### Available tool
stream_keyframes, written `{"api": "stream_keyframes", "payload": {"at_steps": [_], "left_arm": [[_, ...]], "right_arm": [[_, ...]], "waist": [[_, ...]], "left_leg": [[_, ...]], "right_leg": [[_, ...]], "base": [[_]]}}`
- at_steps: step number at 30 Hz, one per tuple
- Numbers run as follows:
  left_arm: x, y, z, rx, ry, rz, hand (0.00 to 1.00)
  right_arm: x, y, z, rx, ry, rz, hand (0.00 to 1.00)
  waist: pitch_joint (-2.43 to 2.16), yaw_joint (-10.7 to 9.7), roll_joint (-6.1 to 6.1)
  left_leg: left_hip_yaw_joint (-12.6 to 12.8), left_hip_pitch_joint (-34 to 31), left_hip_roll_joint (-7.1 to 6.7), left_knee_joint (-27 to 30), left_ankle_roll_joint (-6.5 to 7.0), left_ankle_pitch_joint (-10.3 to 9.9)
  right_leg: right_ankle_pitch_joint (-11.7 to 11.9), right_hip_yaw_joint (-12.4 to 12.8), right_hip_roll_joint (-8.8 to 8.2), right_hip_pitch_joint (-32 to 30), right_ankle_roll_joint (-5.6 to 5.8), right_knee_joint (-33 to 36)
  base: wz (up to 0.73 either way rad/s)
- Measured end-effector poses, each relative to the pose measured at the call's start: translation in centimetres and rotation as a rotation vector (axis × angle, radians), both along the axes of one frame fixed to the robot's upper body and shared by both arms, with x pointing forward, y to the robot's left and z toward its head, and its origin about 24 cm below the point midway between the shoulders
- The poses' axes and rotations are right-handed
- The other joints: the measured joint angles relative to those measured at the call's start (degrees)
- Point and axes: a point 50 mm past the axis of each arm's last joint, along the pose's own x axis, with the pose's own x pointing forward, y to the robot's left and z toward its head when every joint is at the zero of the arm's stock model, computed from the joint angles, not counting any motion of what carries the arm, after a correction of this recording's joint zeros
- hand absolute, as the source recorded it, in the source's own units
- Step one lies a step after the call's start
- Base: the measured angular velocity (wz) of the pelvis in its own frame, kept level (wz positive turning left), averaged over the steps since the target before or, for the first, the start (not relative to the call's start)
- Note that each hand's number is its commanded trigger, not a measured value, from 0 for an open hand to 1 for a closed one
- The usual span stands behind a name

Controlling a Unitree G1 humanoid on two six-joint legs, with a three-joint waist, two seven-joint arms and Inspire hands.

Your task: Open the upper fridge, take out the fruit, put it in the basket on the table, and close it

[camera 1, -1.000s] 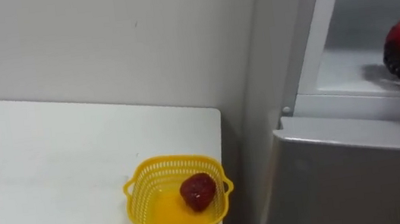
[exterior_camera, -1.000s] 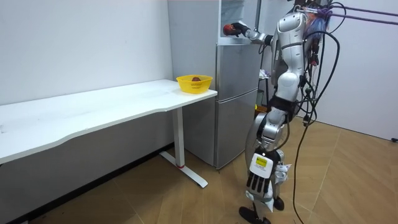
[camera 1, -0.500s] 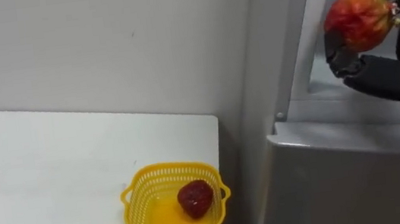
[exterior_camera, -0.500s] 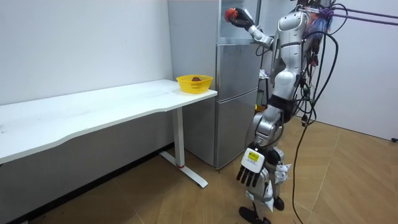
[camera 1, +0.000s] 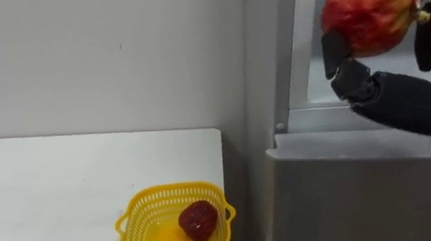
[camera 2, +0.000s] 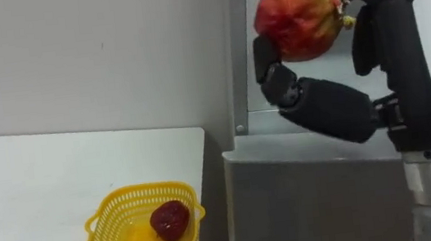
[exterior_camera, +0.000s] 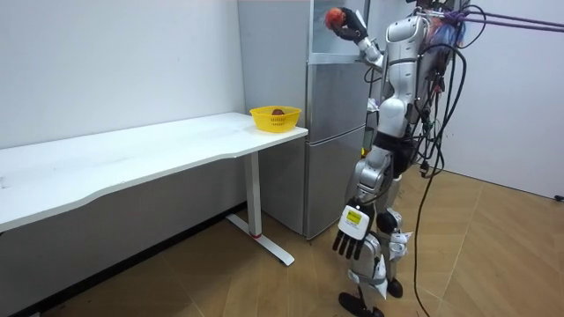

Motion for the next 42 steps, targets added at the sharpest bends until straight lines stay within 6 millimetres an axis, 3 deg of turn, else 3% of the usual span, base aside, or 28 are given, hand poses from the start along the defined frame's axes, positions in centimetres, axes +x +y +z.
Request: {"api": "stream_keyframes", "payload": {"at_steps": [3,12,15,23,31,35,42], "left_arm": [[0.2,-0.1,0.0,0.012,-0.004,-0.006,0.0],[0.3,-0.1,-0.1,0.004,0.007,-0.002,0.0],[0.2,-0.1,-0.1,0.003,0.015,0.0,0.0],[0.5,0.1,-0.1,0.007,0.012,-0.002,0.0],[0.6,0.0,-0.1,-0.031,0.012,-0.004,0.0],[1.1,0.0,-0.2,-0.033,0.006,-0.007,0.0],[1.6,0.0,-0.1,-0.032,0.007,-0.013,0.0]], "right_arm": [[0.1,1.0,-0.6,-0.043,0.034,0.034,1.0],[0.1,2.4,-1.2,-0.176,0.056,0.024,1.0],[0.2,2.7,-1.3,-0.184,0.069,0.04,1.0],[0.4,4.0,-2.4,-0.226,0.147,0.105,1.0],[2.2,4.8,-4.7,-0.313,0.271,0.097,1.0],[3.1,5.1,-5.8,-0.355,0.323,0.081,1.0],[4.0,5.4,-8.4,-0.413,0.435,0.073,1.0]], "waist": [[0.12,0.1,-0.15],[-0.6,2.9,-1.05],[-0.64,3.1,-1.1],[-0.42,5.0,-1.39],[0.32,7.7,-2.61],[0.34,9.1,-2.66],[0.36,9.5,-2.89]], "left_leg": [[0.0,-0.2,-0.01,0.0,0.0,0.0],[0.1,-0.3,-0.02,-0.7,0.0,0.0],[0.1,-0.3,-0.09,-0.7,0.02,0.0],[-0.3,-0.6,0.04,-0.8,0.07,-0.1],[-0.3,-0.6,-0.18,-0.9,0.12,-0.1],[-1.1,-0.8,-0.31,-0.7,0.15,0.0],[-3.3,-1.6,-0.54,-0.2,0.14,0.0]], "right_leg": [[0.0,0.1,0.03,-0.2,0.02,-0.1],[0.0,-0.3,0.19,-0.5,0.06,0.0],[0.1,-0.8,0.15,-0.2,0.13,0.0],[0.1,-1.1,-0.08,0.0,0.09,0.1],[0.2,-0.9,-0.2,-0.1,0.17,-0.1],[0.2,-1.2,-0.17,-0.2,0.2,-0.2],[0.2,-3.2,-0.33,-0.1,0.22,-0.2]], "base": [[0.0],[0.01],[0.07],[0.02],[0.0],[0.05],[0.15]]}}
